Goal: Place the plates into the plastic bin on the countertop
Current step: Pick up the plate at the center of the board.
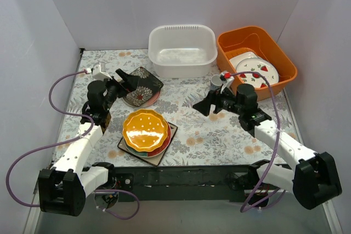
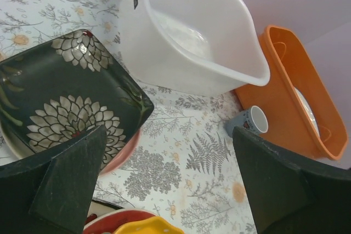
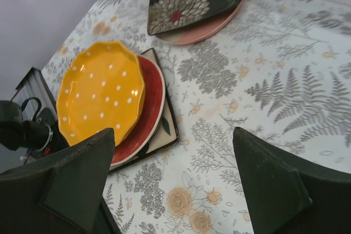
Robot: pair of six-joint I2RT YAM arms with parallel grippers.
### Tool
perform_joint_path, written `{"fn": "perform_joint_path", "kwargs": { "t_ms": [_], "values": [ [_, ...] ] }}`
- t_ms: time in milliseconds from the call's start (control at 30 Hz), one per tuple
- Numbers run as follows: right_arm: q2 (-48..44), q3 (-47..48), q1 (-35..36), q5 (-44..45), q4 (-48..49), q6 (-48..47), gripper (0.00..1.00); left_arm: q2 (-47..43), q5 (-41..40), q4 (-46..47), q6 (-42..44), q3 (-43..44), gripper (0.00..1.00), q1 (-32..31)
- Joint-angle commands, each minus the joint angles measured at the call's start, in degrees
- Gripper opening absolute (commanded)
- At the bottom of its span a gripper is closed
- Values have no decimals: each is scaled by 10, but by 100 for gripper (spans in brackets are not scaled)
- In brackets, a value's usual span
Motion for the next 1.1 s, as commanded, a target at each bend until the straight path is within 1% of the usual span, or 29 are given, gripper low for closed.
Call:
{"fn": "perform_joint_path", "kwargs": {
  "t_ms": [0,67,100,233,300,333,533,700,833,933,1000,1067],
  "values": [
    [52,29,54,14,12,-6,93,-8,48,-126,-12,42,98,-1],
    [69,27,75,9,31,-1,92,-16,61,-165,-11,45,98,-1],
    [86,26,81,7,37,3,90,-20,55,-178,-13,43,98,-1],
    [125,29,109,-5,54,7,88,-43,1,-280,-20,46,98,-1],
    [146,30,113,-13,65,7,86,-51,-32,-314,-24,56,98,-1],
    [154,31,116,-18,69,8,85,-52,-33,-336,-25,58,98,-1],
    [205,44,125,-40,87,16,76,-53,-30,-406,-42,71,98,-1],
    [233,50,134,-39,95,22,75,-61,-36,-452,-47,71,98,-1],
    [256,53,145,-43,124,41,72,-76,-35,-473,-46,61,98,-1],
    [279,62,154,-57,138,57,66,-76,-25,-489,-38,61,91,-1],
    [292,69,161,-65,147,64,62,-74,-15,-499,-35,67,88,-1],
    [300,76,169,-67,150,72,60,-70,-10,-510,-28,68,82,-1]
  ]
}}
